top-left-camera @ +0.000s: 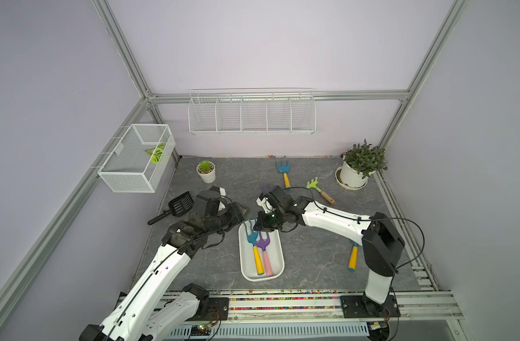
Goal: Put the rake into the storage box
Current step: Place the rake in the storage box.
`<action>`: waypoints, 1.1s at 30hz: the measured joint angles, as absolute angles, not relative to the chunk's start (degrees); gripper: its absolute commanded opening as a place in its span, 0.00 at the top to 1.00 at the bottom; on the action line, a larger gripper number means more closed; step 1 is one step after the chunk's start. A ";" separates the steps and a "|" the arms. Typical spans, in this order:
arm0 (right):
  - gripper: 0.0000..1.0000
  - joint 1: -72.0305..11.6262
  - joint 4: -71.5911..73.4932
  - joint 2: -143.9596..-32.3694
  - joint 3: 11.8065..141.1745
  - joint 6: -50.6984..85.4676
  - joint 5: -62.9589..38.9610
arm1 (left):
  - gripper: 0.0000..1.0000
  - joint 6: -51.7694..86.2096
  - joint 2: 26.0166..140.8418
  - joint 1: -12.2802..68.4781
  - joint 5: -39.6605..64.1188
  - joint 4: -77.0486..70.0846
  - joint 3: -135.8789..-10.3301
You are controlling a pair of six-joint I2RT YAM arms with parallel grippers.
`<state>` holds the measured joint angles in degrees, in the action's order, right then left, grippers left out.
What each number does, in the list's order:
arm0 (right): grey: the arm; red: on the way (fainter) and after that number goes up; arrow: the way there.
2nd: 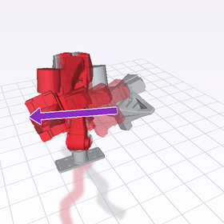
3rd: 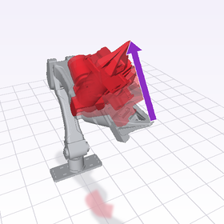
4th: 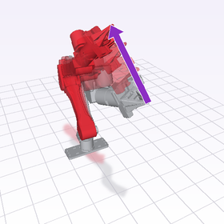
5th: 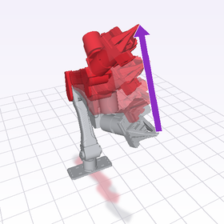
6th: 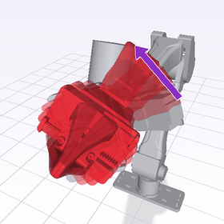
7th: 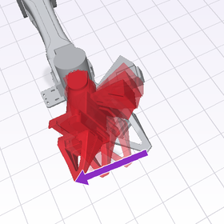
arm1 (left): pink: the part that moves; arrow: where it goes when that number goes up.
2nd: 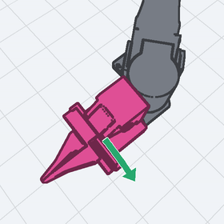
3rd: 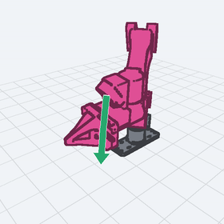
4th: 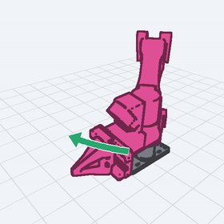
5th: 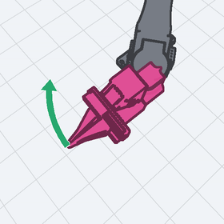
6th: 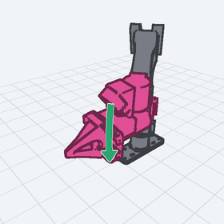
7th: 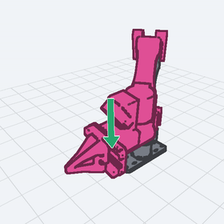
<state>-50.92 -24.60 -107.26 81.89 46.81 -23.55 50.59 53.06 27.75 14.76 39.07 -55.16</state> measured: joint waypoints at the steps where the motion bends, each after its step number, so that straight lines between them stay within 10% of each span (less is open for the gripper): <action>1: 1.00 -51.00 -24.53 -107.55 81.89 46.70 -23.51 | 0.45 50.61 52.77 27.75 14.74 39.24 -55.07; 33: 1.00 -51.35 -22.41 -107.96 81.34 46.63 -19.70 | 0.42 52.12 49.12 27.75 12.99 40.95 -54.08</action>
<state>-51.35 -22.41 -107.96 81.34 46.63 -19.70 52.12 49.12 27.75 12.99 40.95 -54.08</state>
